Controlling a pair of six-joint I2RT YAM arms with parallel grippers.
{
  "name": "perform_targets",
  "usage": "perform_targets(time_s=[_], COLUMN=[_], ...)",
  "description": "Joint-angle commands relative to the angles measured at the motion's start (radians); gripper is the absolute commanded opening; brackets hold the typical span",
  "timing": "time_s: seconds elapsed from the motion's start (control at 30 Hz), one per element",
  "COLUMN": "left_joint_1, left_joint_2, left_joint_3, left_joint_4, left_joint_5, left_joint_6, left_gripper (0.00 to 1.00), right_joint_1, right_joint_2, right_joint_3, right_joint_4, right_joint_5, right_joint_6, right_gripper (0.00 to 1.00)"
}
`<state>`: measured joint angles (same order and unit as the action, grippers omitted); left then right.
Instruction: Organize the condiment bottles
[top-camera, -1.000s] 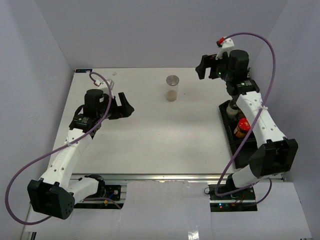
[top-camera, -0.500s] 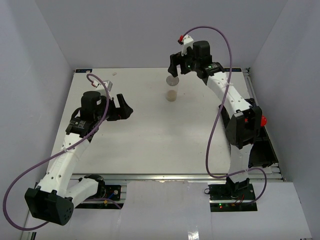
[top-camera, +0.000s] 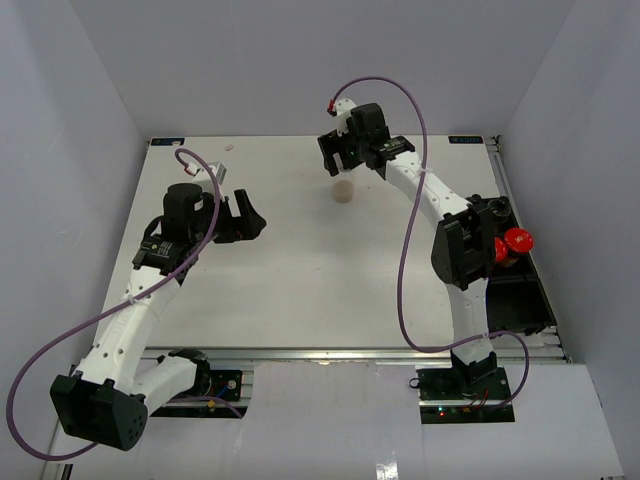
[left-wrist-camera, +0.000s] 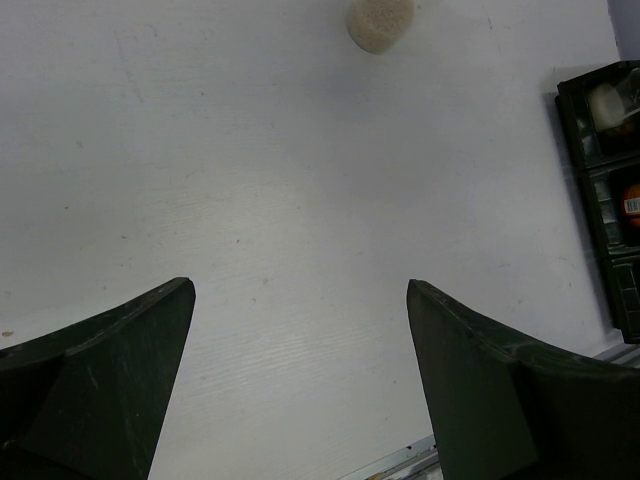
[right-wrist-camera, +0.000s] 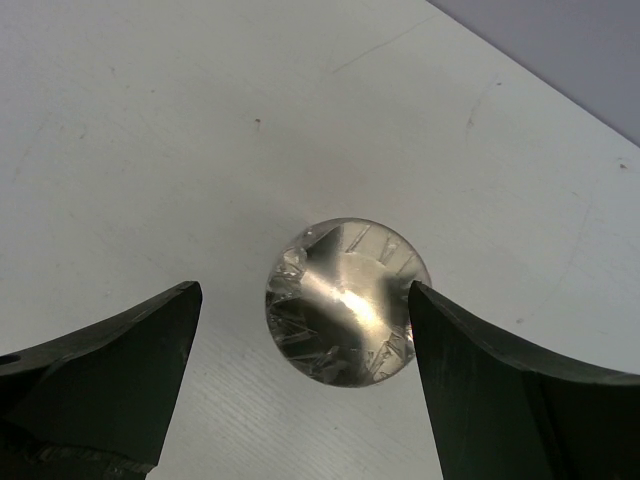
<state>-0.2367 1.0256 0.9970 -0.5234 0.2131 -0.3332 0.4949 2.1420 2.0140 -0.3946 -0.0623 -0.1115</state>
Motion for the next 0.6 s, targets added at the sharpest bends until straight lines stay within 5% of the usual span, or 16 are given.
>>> perform_targets(time_s=[0.0, 0.2, 0.57], left_joint_1=[0.005, 0.007, 0.005], left_joint_2=[-0.014, 0.002, 0.016], left_joint_3=[-0.02, -0.02, -0.021], left_joint_4=[0.019, 0.032, 0.037], left_joint_5=[0.007, 0.014, 0.007], left_joint_6=[0.006, 0.01, 0.02], left_gripper=[0.98, 0.98, 0.98], right_joint_1=[0.004, 0.007, 0.008], right_joint_2=[-0.003, -0.043, 0.056], right_joint_3=[-0.012, -0.091, 0.015], right_joint_4=[0.058, 0.122, 0.083], right_joint_5=[0.131, 0.163, 0.135], right_joint_6=[-0.046, -0.074, -0.086], right_gripper=[0.9, 0.9, 0.9])
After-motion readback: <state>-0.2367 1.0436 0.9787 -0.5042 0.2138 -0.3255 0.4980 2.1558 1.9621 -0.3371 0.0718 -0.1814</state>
